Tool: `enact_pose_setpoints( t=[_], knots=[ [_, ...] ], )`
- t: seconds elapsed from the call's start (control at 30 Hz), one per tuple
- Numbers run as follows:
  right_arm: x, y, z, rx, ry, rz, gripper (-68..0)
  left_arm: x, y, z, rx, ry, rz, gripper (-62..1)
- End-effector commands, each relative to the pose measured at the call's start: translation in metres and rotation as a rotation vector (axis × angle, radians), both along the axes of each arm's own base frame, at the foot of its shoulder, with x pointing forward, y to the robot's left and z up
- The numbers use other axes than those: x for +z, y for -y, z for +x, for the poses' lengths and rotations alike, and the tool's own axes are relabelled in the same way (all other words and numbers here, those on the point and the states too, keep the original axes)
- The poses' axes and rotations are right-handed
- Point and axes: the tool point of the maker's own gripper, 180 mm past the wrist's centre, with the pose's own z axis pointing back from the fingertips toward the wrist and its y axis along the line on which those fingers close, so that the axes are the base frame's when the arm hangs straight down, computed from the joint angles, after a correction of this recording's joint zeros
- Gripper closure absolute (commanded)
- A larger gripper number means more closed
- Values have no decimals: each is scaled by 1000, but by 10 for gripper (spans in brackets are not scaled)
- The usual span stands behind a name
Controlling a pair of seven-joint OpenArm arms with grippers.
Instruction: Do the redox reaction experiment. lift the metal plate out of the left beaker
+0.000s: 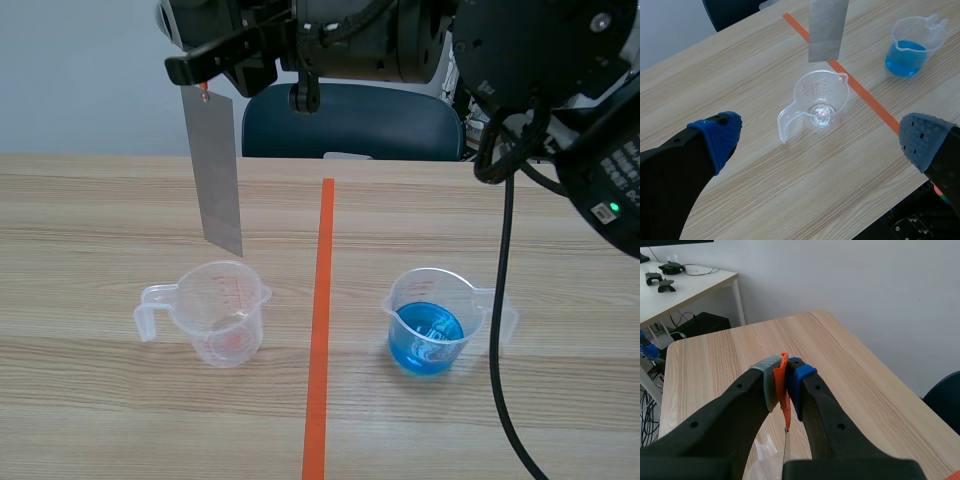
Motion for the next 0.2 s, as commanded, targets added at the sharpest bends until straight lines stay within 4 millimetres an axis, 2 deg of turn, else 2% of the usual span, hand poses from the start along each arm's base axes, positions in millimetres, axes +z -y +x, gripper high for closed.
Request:
enact_pose_setpoints(
  t=[0.0,0.17],
  knots=[
    [14,-1,-2,10,30,30,0,6,2,1,0,19,-18,-623],
    [14,-1,-2,10,30,30,0,6,2,1,0,19,-18,-623]
  ],
)
